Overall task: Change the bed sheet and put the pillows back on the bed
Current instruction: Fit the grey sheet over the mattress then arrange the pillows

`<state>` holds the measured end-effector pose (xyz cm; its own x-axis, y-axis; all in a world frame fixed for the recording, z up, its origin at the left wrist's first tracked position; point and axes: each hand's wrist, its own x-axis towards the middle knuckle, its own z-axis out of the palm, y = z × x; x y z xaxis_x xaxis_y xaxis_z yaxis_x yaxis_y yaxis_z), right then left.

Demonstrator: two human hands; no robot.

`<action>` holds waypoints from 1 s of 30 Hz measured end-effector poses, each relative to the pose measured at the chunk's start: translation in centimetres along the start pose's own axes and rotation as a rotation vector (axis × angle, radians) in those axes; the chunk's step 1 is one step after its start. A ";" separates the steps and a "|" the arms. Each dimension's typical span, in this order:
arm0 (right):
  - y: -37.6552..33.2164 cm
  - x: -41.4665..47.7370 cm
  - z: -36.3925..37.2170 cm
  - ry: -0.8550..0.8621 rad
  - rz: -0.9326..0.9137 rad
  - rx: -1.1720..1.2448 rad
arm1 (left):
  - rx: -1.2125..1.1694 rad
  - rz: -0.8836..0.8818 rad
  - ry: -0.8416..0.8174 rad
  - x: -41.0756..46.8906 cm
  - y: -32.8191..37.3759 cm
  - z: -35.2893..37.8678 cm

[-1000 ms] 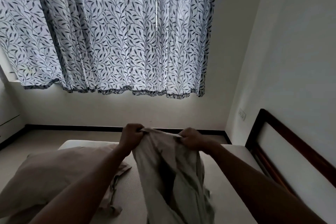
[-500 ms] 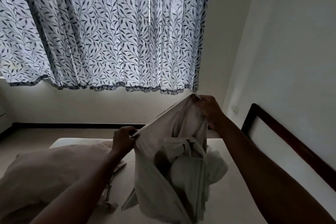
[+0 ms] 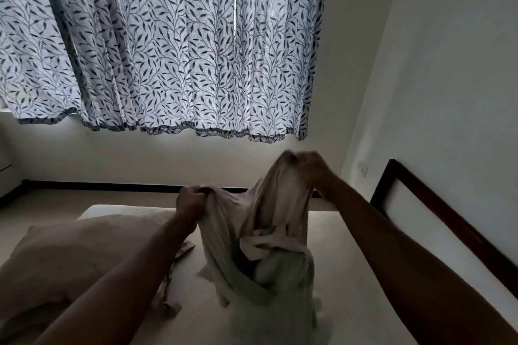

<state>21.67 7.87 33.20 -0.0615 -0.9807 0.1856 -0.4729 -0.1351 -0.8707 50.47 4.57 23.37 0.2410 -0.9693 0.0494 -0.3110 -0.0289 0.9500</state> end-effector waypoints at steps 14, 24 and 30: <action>0.5 3.3 -6.8 0.401 0.127 0.458 | 0.082 0.049 -0.085 1.9 0.0 -3.0; 4.0 -0.7 0.5 -0.090 0.174 0.018 | -0.118 0.015 -0.306 -2.0 4.3 2.3; 4.5 -6.3 7.4 -0.341 0.081 0.125 | -0.296 0.024 -0.311 -4.1 6.5 5.7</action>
<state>26.42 12.41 24.71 0.2125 -0.9767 -0.0303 -0.3663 -0.0508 -0.9291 42.23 6.93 27.63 -0.0661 -0.9976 0.0206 -0.0248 0.0223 0.9994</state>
